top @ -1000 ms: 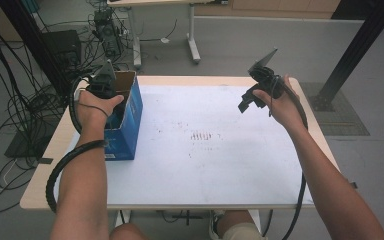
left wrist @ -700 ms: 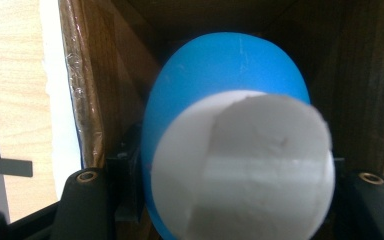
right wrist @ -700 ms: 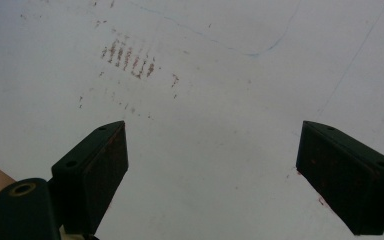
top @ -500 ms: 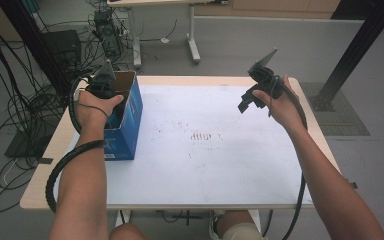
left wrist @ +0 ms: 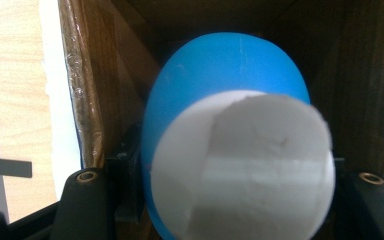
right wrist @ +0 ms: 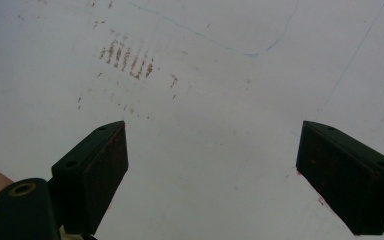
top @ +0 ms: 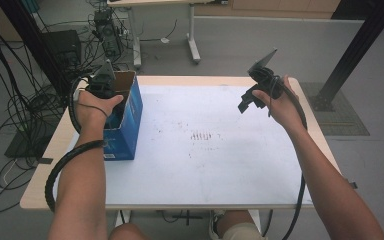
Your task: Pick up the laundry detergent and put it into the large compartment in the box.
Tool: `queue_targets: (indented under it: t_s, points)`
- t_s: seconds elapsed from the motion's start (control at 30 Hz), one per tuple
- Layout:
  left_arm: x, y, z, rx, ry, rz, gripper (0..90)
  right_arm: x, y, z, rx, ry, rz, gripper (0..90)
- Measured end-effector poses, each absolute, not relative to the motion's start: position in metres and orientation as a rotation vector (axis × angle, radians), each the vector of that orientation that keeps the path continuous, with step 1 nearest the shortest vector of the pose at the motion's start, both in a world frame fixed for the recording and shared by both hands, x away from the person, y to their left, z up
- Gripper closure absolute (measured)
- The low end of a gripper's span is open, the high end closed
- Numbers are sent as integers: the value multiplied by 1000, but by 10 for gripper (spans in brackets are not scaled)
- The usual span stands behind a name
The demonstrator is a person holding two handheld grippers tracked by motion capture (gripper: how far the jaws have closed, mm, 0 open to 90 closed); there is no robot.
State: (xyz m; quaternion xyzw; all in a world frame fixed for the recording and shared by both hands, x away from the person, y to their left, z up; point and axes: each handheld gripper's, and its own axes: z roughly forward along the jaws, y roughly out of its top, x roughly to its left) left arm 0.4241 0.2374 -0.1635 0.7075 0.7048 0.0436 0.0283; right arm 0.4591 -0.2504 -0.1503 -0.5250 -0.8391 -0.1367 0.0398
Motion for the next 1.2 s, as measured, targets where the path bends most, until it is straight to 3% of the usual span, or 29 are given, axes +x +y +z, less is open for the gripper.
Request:
queue_targets:
  t_s: [1.2]
  points:
    - [424,238,-163,2185,2174,130,368,458,-248,-147,-1605,-2581,-413,133]
